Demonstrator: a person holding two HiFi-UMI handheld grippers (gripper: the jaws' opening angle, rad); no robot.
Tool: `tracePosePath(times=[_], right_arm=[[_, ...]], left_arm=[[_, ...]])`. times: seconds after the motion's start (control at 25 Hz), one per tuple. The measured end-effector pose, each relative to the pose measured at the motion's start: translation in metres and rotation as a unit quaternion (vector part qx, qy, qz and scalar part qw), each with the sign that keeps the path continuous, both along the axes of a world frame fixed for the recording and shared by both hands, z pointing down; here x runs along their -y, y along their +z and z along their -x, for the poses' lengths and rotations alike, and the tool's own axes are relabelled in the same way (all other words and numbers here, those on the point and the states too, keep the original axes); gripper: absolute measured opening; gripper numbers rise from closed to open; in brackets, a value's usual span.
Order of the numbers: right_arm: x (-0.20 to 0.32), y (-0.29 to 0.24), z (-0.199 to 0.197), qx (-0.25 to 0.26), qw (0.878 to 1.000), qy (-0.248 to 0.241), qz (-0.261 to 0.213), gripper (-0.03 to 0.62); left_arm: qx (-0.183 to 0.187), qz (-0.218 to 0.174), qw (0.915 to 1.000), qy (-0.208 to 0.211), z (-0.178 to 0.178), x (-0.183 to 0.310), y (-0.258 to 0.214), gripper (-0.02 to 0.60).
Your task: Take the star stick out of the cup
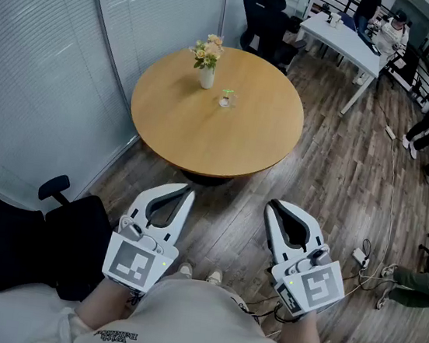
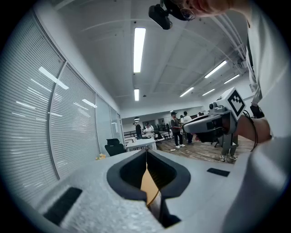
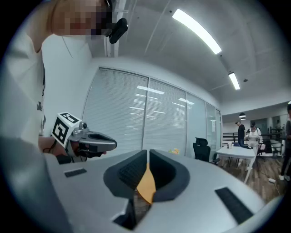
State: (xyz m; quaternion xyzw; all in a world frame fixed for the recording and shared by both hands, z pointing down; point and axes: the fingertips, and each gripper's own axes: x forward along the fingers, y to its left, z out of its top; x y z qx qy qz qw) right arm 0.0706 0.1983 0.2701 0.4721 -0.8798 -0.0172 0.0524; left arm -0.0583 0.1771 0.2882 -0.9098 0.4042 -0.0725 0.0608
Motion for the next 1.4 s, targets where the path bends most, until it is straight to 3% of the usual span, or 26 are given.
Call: tracePosePath(times=[0.96, 1.4], right_arm=[[-0.002, 0.018, -0.047, 0.030, 0.999, 0.018, 0.021, 0.040], [-0.001, 0.031, -0.085, 0.026, 0.999, 0.011, 0.027, 0.040]], left_arm=[[0.021, 0.008, 0.9997, 0.012, -0.043, -0.006, 0.006, 0.023], [0.036, 0.005, 0.9990, -0.026, -0.063, 0.001, 0.010, 0.023]])
